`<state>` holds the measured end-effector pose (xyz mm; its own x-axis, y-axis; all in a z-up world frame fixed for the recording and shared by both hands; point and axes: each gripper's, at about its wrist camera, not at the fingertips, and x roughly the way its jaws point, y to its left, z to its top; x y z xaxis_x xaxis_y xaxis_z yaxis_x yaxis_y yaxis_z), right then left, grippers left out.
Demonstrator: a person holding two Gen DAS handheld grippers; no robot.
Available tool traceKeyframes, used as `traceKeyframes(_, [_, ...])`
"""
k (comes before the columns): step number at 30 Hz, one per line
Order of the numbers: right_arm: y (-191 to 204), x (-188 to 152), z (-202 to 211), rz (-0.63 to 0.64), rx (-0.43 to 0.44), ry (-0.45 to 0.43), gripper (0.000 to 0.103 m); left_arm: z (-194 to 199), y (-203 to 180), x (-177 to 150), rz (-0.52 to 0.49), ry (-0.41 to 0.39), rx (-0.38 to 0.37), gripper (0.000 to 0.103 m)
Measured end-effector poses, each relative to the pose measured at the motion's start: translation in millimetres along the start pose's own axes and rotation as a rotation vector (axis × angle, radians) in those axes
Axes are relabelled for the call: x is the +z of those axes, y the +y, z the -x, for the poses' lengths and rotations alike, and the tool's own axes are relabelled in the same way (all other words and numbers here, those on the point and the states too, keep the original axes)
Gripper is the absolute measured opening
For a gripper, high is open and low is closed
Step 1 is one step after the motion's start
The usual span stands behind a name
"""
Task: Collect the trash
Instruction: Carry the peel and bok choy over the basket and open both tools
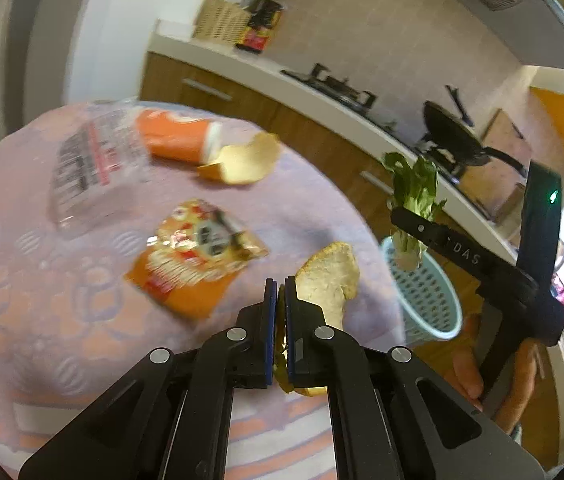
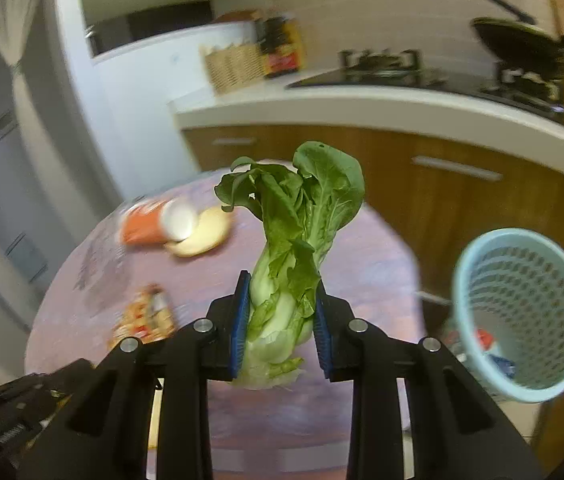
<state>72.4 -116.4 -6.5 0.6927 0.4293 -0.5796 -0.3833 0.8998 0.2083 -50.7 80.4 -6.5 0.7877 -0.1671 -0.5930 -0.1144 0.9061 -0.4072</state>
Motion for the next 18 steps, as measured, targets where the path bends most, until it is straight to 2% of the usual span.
traceKeyframes(5, [-50,2,12,-0.062,-0.06,-0.028,0.026,-15,-26,10,-0.031,0.016,-0.047,0.002])
traceKeyframes(11, [-117,-1,27,-0.141,-0.154,-0.057,0.026,-41,-79,25,-0.126,0.025,-0.095,0.002])
traceKeyframes(18, [-197,-11,33,-0.263,-0.239,-0.044,0.026,-103,-158,41,-0.233,0.07,-0.19,0.002])
